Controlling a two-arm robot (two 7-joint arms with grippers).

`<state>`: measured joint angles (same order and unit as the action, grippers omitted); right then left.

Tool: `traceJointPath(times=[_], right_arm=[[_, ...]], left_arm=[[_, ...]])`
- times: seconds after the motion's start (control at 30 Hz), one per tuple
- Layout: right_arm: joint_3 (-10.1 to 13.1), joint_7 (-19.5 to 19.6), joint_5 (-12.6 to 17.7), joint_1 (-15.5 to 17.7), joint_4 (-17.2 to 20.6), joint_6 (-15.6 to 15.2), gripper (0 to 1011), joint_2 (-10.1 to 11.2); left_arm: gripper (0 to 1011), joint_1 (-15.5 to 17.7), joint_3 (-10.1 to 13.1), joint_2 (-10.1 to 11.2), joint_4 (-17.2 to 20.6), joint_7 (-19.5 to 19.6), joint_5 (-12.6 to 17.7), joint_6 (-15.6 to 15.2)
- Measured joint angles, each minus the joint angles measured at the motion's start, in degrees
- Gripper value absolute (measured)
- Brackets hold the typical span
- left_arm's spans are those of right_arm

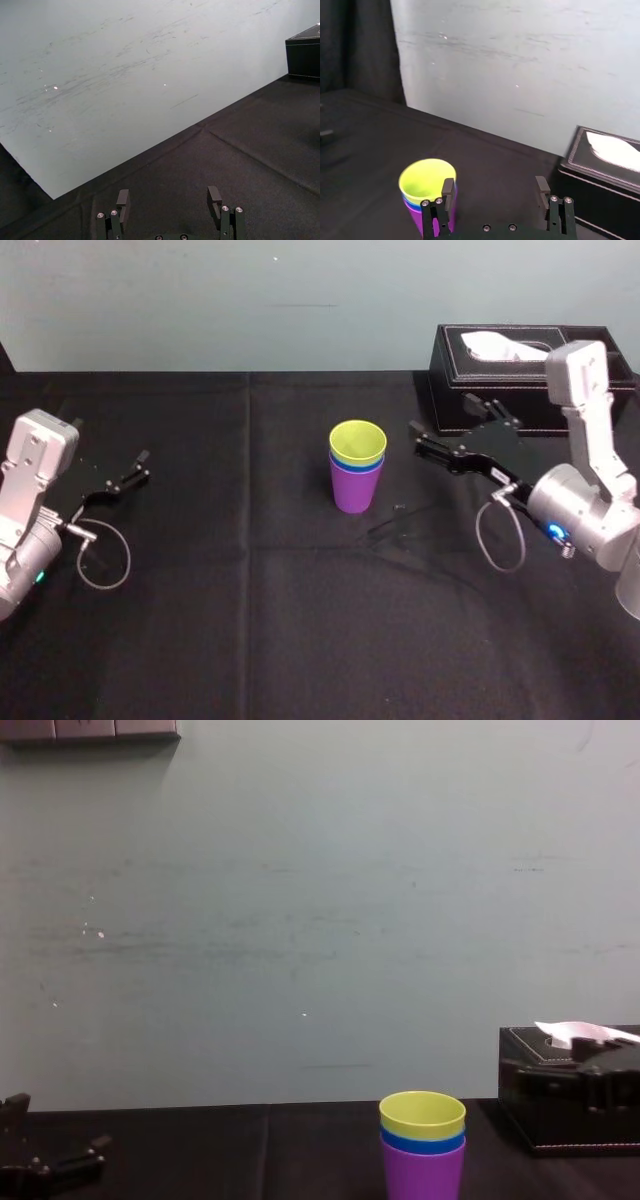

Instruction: Stack the three plastic cups sequentially using one hand.

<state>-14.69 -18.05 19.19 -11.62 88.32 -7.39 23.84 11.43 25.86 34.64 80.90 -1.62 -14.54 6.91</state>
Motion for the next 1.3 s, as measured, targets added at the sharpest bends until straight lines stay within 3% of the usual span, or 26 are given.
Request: traceJointPath(times=[0.5, 1.3], right_arm=[[3.2, 0.4, -0.3, 2.9, -3.9, 1.4, 1003, 0.8], [3.2, 0.5, -0.3, 2.9, -3.8, 1.4, 1003, 0.8]], left_arm=[[1012, 0.0, 0.0, 0.0, 0.0, 0.0, 0.0, 0.0], [1011, 0.0, 0.0, 0.0, 0.0, 0.0, 0.0, 0.0]])
